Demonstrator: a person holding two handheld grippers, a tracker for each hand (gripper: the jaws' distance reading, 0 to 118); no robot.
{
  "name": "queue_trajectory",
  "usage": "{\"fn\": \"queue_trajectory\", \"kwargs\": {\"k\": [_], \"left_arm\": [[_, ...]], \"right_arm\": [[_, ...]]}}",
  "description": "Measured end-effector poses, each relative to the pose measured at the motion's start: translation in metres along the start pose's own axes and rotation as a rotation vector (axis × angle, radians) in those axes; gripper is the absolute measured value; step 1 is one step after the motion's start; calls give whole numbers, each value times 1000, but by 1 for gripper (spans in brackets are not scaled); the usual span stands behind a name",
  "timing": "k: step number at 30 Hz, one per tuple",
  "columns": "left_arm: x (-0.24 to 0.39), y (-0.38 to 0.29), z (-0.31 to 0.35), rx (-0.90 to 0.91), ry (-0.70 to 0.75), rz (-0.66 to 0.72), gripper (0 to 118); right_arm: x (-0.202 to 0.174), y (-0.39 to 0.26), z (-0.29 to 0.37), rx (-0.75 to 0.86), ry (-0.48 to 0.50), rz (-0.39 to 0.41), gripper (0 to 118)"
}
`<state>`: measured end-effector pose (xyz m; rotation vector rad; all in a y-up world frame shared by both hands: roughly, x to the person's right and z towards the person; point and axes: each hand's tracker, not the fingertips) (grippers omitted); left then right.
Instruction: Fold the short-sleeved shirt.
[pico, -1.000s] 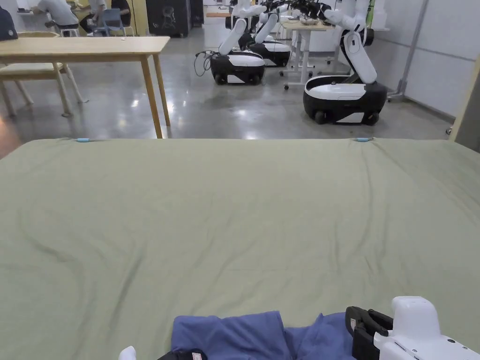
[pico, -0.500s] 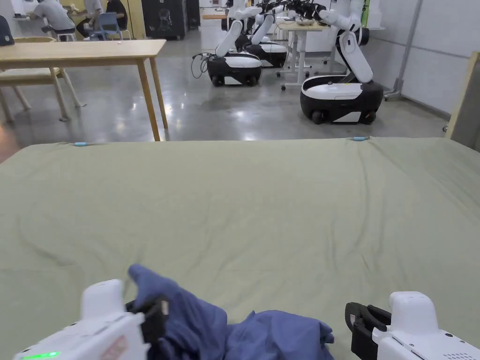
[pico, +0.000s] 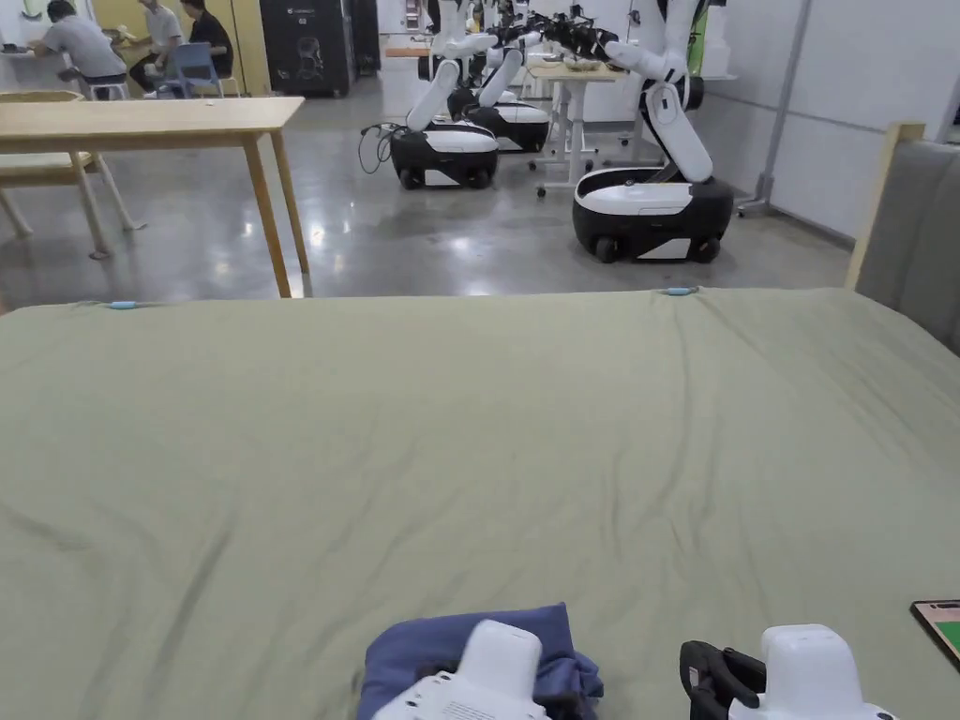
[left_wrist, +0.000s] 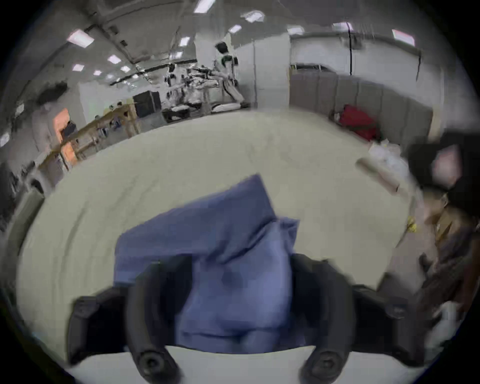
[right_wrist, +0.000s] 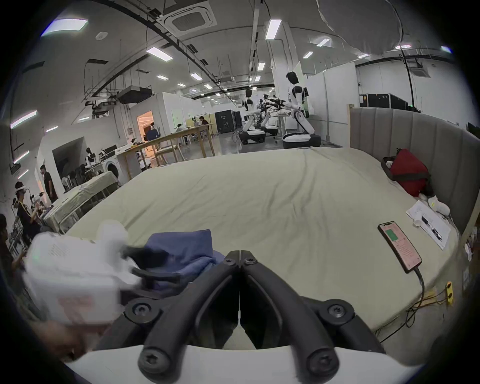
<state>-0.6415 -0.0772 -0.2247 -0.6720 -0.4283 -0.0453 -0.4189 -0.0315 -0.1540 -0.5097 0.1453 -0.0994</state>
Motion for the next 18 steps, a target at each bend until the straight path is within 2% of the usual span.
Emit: {"fn": "queue_trajectory", "kwargs": {"k": [2,3,6,8,9,10,11,13,15,18], "left_arm": [[-22,14,19,20,-43,96,99],[-35,16,24,17,-68,162,100],[-71,19,27,5,-133,383,99],[-81,11,21,-32,-143,432,95],[-82,7,14,-84,-174,418,81],[-74,2,2,-126,-227,408,52],[-65,-5,-7,-173,-275,389,13],[-43,-17,-23,-226,-357,362,10],[-22,-26,-37,-261,-312,348,10],[-10,-24,-33,-218,-314,338,10]], "right_arm": [[3,2,-3,-12,12,-19,1],[3,3,-4,-13,19,-25,1],[-1,2,-9,-19,37,-32,1],[-5,0,-11,-26,47,-36,1],[-7,0,-13,-30,53,-39,1],[-8,-1,-14,-36,62,-43,1],[-8,-2,-15,-40,67,-44,1],[-9,-2,-16,-50,61,-38,1],[-9,-2,-16,-57,59,-37,1],[-8,-3,-18,-81,86,-51,1]]}}
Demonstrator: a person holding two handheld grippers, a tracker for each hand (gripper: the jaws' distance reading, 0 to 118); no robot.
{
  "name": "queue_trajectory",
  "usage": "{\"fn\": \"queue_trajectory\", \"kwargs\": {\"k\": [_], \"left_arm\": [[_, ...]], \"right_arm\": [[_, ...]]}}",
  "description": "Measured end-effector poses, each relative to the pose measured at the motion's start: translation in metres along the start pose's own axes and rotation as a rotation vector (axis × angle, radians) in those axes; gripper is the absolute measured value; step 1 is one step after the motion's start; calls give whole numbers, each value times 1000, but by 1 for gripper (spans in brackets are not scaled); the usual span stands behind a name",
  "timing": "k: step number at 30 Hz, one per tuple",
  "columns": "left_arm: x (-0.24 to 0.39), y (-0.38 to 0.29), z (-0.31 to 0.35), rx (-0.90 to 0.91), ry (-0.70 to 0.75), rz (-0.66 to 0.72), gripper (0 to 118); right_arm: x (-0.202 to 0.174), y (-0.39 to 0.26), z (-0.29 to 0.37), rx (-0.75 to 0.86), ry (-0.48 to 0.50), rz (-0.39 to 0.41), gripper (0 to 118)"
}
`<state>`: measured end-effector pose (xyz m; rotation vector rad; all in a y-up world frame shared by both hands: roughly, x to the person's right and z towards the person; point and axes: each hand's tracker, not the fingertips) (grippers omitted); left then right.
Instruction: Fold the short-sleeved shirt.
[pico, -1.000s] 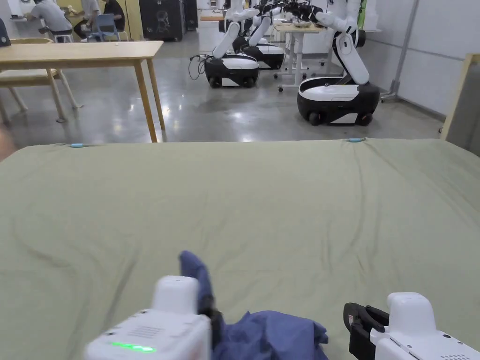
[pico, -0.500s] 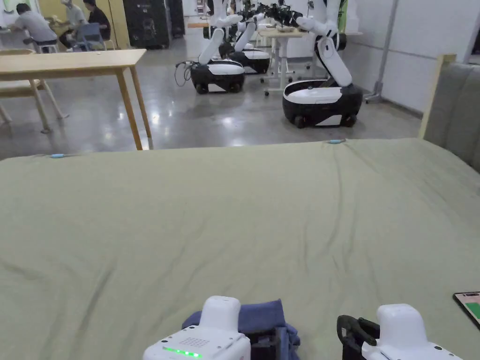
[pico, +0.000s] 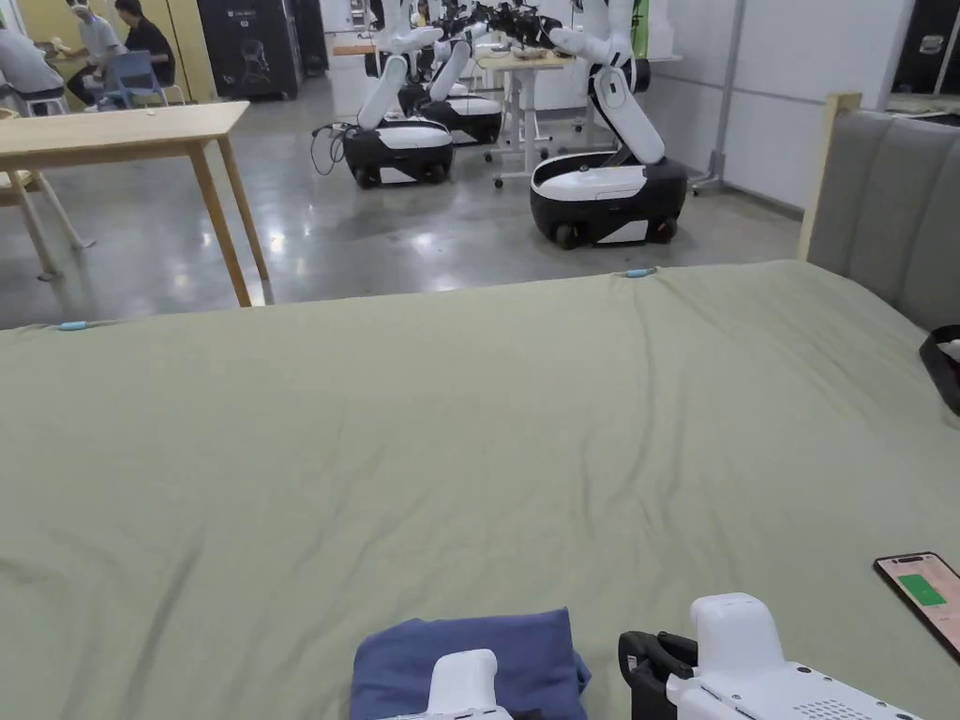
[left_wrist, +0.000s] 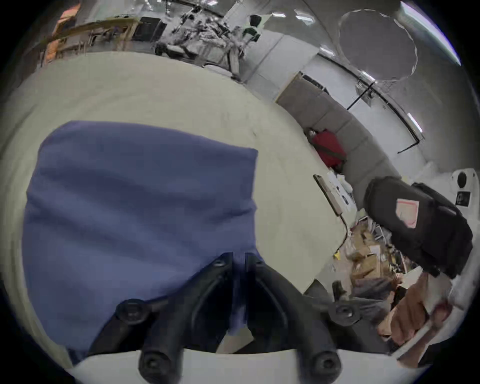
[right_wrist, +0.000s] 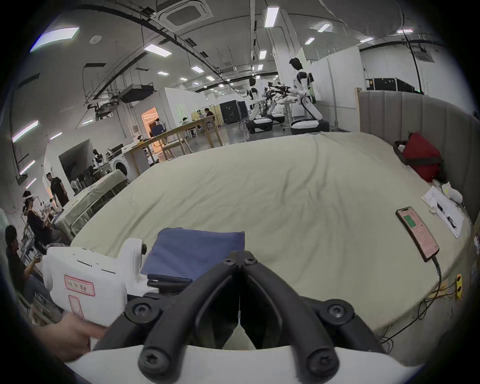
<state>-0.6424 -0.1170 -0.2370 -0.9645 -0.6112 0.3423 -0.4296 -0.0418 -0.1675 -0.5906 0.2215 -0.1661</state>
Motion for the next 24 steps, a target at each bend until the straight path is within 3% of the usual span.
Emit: {"fn": "queue_trajectory", "kwargs": {"k": [3,7,8,10,11,14,16,19,21,24], "left_arm": [[-5,6,33,64,-27,1,10],[-35,12,89,159,13,21,11],[-47,12,100,177,15,32,25],[-73,6,120,202,35,67,89],[-88,1,126,206,49,108,110],[-135,-17,134,238,-22,276,114],[-159,-23,122,168,-148,407,114],[-181,-31,89,104,-314,515,115],[-185,-28,71,215,-465,550,115],[-176,-19,37,173,-597,675,109]], "right_arm": [[-6,-1,-14,-37,47,-2,1],[-16,-4,-58,-72,160,-80,1],[-17,-6,-67,-84,178,-91,1],[-16,-11,-82,-116,212,-133,1],[-12,-15,-86,-122,238,-160,1],[-1,-29,-102,-189,256,-196,1],[9,-37,-108,-209,234,-207,1],[25,-39,-107,-196,266,-287,1],[25,-37,-104,-193,255,-272,1],[25,-35,-101,-191,257,-254,1]]}}
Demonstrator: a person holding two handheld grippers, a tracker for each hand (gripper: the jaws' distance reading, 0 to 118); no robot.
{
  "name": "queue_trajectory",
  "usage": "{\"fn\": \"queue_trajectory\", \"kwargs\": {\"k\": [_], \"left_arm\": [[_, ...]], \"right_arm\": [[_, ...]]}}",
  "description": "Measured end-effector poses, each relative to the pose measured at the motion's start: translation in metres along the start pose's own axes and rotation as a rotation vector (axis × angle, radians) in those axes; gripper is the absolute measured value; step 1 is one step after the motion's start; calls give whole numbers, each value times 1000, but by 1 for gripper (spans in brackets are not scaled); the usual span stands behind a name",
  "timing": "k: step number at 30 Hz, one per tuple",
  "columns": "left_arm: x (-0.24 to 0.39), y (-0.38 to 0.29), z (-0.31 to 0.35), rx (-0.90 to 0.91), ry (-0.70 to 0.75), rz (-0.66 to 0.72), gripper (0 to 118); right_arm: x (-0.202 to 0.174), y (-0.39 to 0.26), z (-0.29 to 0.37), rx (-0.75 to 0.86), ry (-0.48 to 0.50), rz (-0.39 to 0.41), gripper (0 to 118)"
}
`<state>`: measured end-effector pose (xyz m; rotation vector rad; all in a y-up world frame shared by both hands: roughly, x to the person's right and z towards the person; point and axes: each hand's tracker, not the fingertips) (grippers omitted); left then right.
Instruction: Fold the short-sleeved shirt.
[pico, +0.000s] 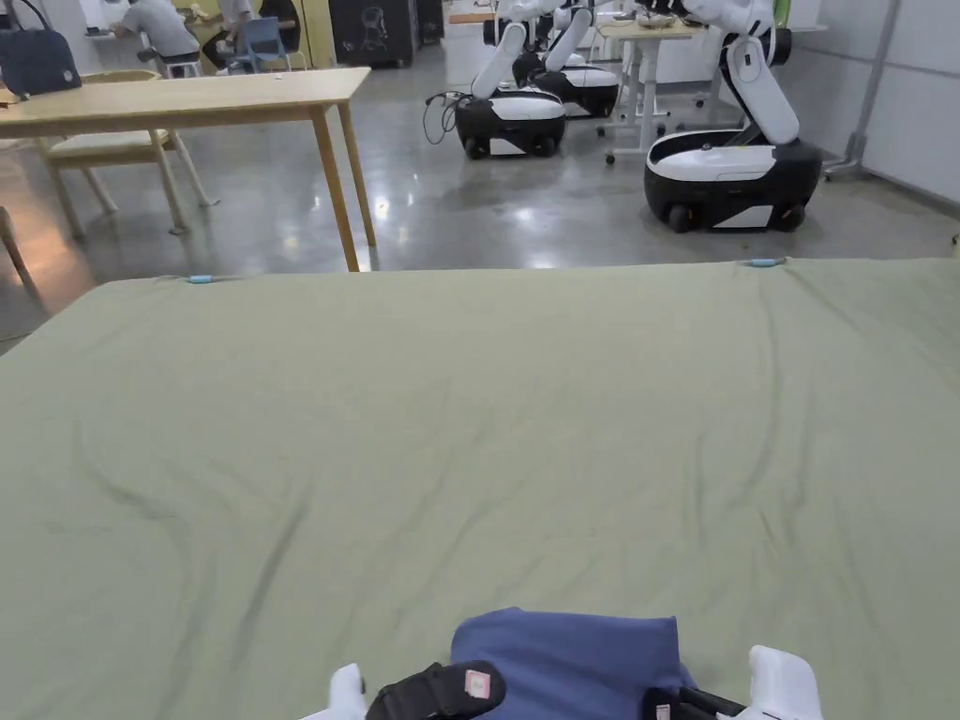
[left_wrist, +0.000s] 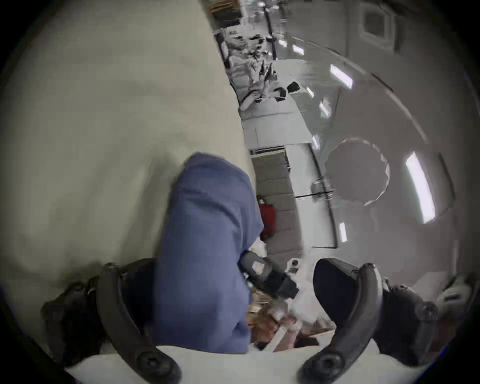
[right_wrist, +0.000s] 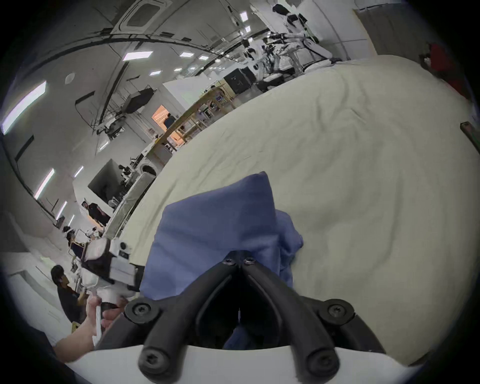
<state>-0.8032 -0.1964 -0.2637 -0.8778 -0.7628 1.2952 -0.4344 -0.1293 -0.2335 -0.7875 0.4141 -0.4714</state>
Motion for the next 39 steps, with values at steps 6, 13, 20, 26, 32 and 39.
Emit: {"fn": "queue_trajectory", "kwargs": {"k": [6,13,20,26,32,39], "left_arm": [[14,-6,-18,16,252,-105,23],[48,38,100,129,415,-237,23],[36,151,289,260,728,-262,23],[32,227,417,308,839,-266,23],[18,225,416,330,866,-325,62],[63,196,447,592,862,-424,110]], "right_arm": [[-13,1,6,-6,-16,43,1],[-56,6,12,10,-18,141,1],[-109,1,-12,-5,31,207,1],[-140,-9,-41,-34,30,236,1],[-155,-13,-54,-61,35,253,1],[-158,1,-40,-34,21,285,1]]}}
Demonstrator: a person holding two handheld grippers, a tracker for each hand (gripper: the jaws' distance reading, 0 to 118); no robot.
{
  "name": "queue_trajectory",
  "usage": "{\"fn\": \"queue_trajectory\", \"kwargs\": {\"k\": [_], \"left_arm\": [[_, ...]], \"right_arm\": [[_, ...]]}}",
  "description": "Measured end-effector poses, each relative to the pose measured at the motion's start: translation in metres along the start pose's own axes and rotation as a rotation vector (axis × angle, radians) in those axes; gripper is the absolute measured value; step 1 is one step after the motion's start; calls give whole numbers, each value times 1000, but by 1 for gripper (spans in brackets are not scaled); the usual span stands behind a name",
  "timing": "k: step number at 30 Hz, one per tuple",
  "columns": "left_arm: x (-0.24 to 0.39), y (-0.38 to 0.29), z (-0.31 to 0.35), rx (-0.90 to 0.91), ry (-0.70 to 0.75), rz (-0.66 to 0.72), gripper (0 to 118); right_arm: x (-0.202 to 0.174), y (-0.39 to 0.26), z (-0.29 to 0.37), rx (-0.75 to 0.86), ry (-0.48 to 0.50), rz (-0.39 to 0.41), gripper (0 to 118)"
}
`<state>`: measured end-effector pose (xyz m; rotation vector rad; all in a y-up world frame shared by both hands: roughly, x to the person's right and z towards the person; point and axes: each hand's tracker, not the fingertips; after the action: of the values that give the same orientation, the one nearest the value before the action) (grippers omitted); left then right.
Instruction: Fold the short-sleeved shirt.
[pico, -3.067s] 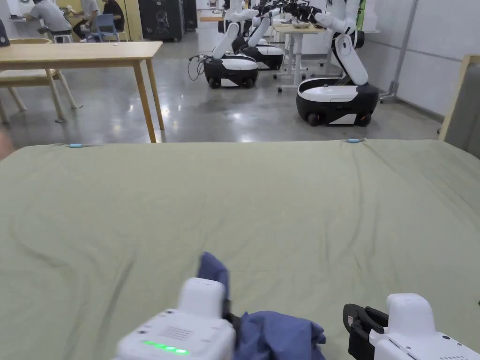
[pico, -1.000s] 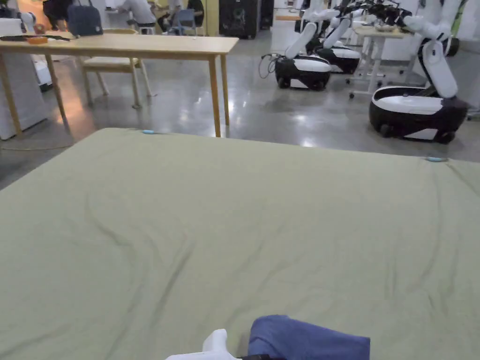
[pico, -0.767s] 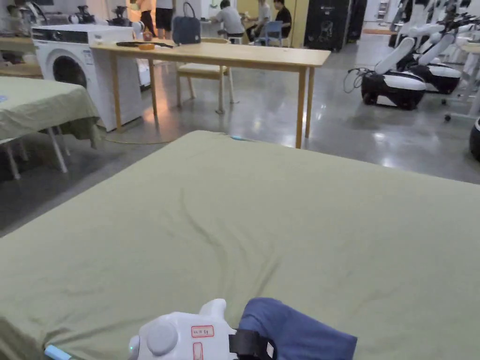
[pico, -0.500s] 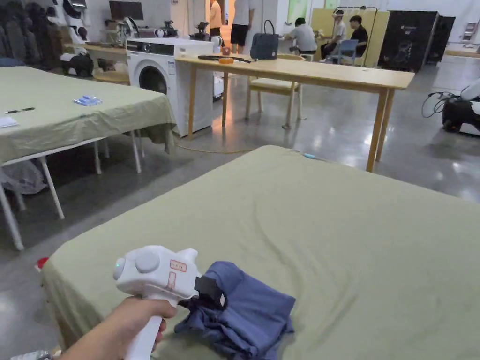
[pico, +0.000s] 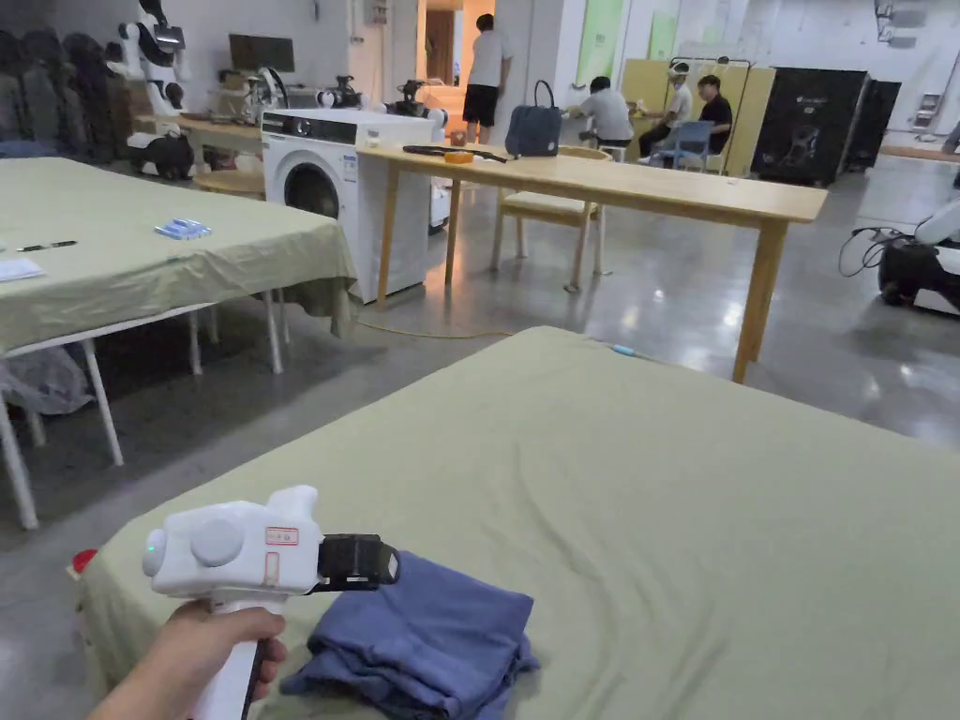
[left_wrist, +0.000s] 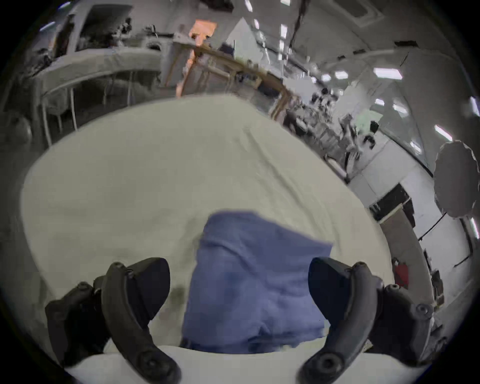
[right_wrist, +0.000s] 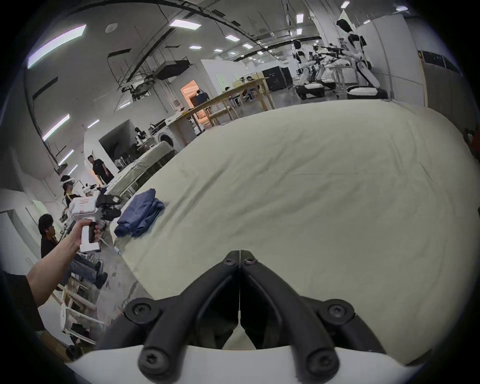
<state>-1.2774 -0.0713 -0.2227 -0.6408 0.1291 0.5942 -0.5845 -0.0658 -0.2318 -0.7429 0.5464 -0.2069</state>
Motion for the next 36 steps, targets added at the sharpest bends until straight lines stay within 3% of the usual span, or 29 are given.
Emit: {"fn": "queue_trajectory", "kwargs": {"k": [2,3,4,5,6,10,13,15,19,26,31,36], "left_arm": [[39,-4,21,53,76,-121,105],[62,-8,28,80,115,-179,91],[90,-14,37,138,131,-253,60],[129,-23,49,203,111,-317,5],[152,-28,51,236,73,-340,2],[287,-55,65,404,46,-538,2],[369,-64,71,506,-36,-567,2],[412,-71,70,536,-119,-600,2],[481,-88,69,552,-80,-642,2],[514,-120,80,489,-111,-639,2],[508,-121,84,490,-126,-607,2],[504,-120,92,487,-143,-593,4]], "right_arm": [[5,5,10,52,-43,0,1],[8,8,15,73,-78,3,1],[12,14,20,91,-119,9,1],[16,24,28,115,-170,14,1],[18,32,34,145,-207,19,1],[28,81,84,365,-347,36,1],[29,124,122,474,-397,128,1],[32,147,142,521,-396,133,1],[33,175,171,545,-470,153,1],[22,166,168,546,-474,213,2],[12,162,156,557,-412,195,2],[6,160,150,550,-416,215,4]]}}
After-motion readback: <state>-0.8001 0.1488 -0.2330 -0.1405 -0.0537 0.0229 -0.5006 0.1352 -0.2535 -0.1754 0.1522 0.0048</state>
